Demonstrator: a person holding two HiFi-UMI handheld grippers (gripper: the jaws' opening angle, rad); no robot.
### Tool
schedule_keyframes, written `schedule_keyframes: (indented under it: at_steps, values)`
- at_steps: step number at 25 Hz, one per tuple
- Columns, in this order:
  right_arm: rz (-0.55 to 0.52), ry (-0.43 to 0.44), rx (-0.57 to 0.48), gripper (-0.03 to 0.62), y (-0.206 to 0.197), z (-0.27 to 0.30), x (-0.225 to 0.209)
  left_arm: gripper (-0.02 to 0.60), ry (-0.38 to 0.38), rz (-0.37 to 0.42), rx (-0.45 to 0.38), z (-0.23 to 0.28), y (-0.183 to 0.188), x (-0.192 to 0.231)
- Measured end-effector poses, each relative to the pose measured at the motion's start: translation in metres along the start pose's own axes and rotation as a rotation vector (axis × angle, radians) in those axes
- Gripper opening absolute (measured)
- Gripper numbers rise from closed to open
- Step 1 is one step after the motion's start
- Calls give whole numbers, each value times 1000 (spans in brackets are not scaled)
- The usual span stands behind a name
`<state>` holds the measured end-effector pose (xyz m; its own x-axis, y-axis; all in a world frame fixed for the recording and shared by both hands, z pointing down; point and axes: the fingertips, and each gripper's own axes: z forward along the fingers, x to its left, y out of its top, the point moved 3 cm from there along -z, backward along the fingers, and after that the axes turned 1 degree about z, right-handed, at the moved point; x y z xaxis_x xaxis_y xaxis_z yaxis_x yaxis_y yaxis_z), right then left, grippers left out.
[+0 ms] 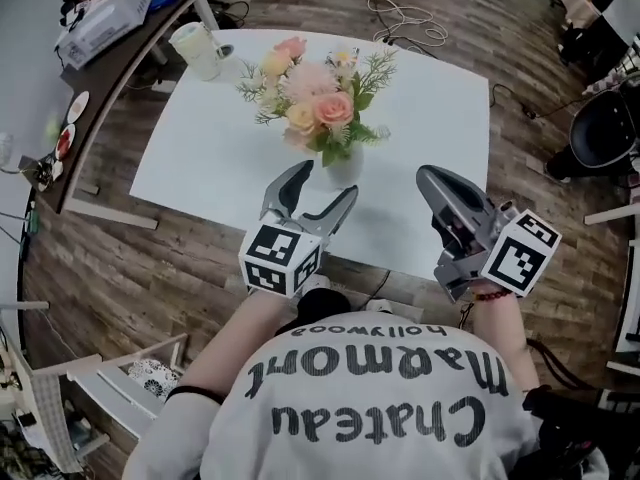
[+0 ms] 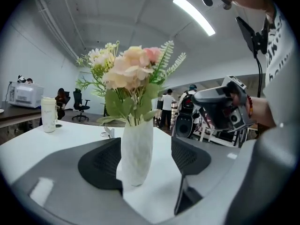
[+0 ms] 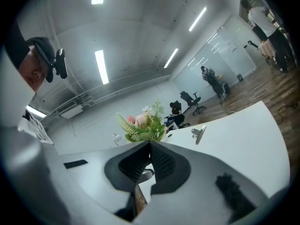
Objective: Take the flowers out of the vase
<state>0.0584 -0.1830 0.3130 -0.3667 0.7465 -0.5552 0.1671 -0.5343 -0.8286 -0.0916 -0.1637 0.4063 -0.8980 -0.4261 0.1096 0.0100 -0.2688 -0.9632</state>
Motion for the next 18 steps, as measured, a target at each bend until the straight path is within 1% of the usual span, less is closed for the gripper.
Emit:
schedule_keyframes:
  at_steps: [4,7,12,18]
  values:
    - [-3,-74,-40,15,0,5,2,332,-51,54,41,16,-5,13]
    - [-6,-116,-68,15,1,6,3,342,-120,83,56,26,-4,11]
    - [20,-171,-100,15,4,9,-5,337,-210,93,82,48,-2,9]
    - [19,-213,-112,15,-7,25,2,259,-248,107,69,43,-5,22]
